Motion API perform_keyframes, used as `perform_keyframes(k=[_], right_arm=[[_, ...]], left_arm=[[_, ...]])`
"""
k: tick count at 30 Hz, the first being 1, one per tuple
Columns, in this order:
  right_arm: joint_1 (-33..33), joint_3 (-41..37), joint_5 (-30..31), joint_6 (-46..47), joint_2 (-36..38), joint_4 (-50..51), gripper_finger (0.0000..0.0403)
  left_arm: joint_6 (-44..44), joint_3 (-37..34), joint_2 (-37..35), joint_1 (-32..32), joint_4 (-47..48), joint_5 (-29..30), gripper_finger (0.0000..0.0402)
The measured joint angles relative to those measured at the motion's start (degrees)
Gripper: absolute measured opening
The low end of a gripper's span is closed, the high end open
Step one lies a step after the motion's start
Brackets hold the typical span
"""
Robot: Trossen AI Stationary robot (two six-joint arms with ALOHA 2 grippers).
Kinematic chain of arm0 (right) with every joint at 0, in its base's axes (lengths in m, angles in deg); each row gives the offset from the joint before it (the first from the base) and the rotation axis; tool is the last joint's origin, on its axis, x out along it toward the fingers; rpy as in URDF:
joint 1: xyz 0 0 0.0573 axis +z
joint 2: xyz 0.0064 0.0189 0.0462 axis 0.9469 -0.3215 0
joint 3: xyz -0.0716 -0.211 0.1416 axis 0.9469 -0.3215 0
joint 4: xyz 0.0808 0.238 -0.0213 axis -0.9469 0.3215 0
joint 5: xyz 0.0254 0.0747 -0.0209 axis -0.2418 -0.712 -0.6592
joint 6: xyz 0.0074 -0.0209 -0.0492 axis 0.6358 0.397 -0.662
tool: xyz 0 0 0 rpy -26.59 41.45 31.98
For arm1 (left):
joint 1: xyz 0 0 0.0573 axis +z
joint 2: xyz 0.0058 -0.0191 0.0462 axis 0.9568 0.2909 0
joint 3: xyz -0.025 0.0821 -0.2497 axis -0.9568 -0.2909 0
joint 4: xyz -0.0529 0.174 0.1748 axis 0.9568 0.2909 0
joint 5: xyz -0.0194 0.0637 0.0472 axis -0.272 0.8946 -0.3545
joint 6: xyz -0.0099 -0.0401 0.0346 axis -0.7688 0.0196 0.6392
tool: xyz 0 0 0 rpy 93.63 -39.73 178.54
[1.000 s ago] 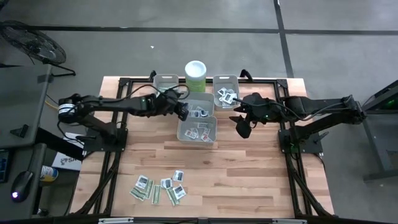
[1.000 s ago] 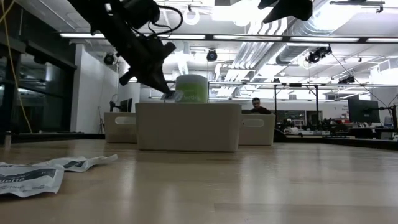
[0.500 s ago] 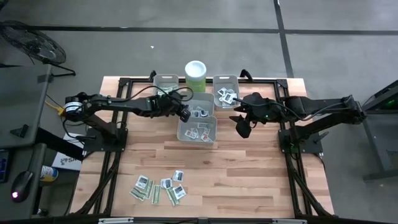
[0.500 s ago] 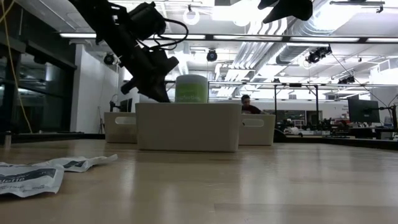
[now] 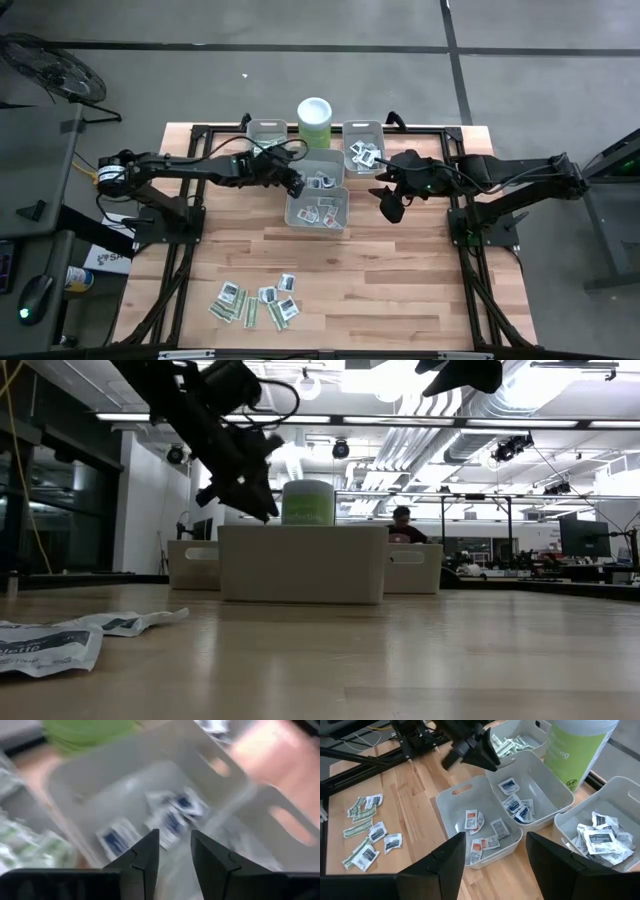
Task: Pick & Place First Aid Supplies
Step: Put the bandage pack into the left bin
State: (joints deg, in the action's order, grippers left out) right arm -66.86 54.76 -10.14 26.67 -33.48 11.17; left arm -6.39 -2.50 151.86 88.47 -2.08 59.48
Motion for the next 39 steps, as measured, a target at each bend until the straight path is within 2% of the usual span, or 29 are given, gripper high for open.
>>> perform_keyframes(k=[4,9,14,17,21,26,31,34,39], right_arm=[[0.00,-0.02,-1.42,-0.35,0.00,0.00,0.0201],[0.01,-0.02,-2.28,-1.99,0.00,0.01,0.0200],[0.02,-0.02,-2.50,-4.37,0.00,0.02,0.0200],[0.00,-0.02,-2.64,-5.50,0.00,0.02,0.0200],[0.00,-0.02,-3.83,-6.67,0.00,0.00,0.0201],[0.01,-0.02,-5.10,-7.98,0.00,0.01,0.0201],[0.00,-0.04,-5.12,-8.00,0.00,0.02,0.0200],[0.17,-0.04,-5.22,-8.00,0.00,-0.17,0.0200],[0.17,-0.07,-5.69,-8.03,-0.01,-0.42,0.0200]], left_arm=[[0.40,0.00,-3.80,-0.50,5.65,-10.36,0.0111],[2.02,0.02,-9.33,-3.74,19.83,-21.36,0.0110],[3.03,-0.02,-12.08,-10.73,32.64,-29.97,0.0110],[3.74,-0.02,-12.10,-16.26,36.01,-33.14,0.0110],[6.06,-0.04,-11.38,-23.87,35.17,-33.32,0.0110],[8.08,-0.09,-10.27,-30.82,33.43,-30.43,0.0117],[7.48,-0.13,-8.76,-35.05,33.19,-28.72,0.0163],[7.51,0.01,-6.72,-36.49,31.41,-30.06,0.0197],[7.52,0.00,-2.17,-38.54,28.26,-33.05,0.0215]])
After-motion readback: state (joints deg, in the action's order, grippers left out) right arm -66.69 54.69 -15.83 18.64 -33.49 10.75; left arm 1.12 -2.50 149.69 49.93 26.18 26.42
